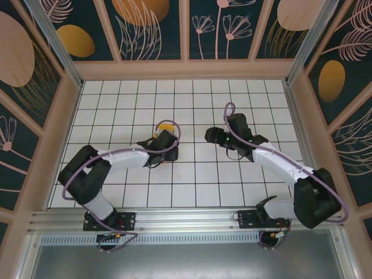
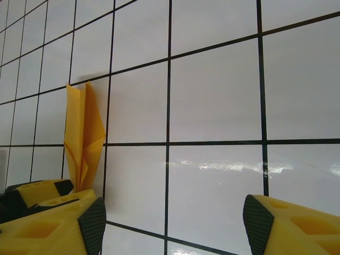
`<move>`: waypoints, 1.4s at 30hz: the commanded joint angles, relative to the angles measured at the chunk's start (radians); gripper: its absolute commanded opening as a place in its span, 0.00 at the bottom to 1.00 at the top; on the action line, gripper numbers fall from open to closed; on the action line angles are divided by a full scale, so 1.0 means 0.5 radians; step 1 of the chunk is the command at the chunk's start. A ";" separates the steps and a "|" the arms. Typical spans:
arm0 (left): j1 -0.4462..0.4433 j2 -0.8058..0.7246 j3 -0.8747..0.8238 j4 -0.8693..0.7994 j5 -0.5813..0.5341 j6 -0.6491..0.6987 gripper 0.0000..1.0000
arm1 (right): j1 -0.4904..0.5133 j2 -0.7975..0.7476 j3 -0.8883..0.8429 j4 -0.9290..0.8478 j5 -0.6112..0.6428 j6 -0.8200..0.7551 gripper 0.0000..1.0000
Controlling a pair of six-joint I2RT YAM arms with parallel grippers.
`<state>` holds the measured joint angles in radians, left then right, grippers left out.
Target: Fold a paper plane with a square sheet of paper (pick it up from the middle)
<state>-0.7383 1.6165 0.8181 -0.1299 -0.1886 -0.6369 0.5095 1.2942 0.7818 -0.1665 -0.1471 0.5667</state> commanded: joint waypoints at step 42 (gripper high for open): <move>0.735 -1.239 -0.991 0.472 0.456 -0.467 0.99 | 0.810 1.673 1.267 -0.204 0.175 0.069 0.29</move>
<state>-0.3775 0.9886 0.3359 0.0715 0.0044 -0.8696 0.9176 2.1132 1.4452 -0.2512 -0.0528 0.6300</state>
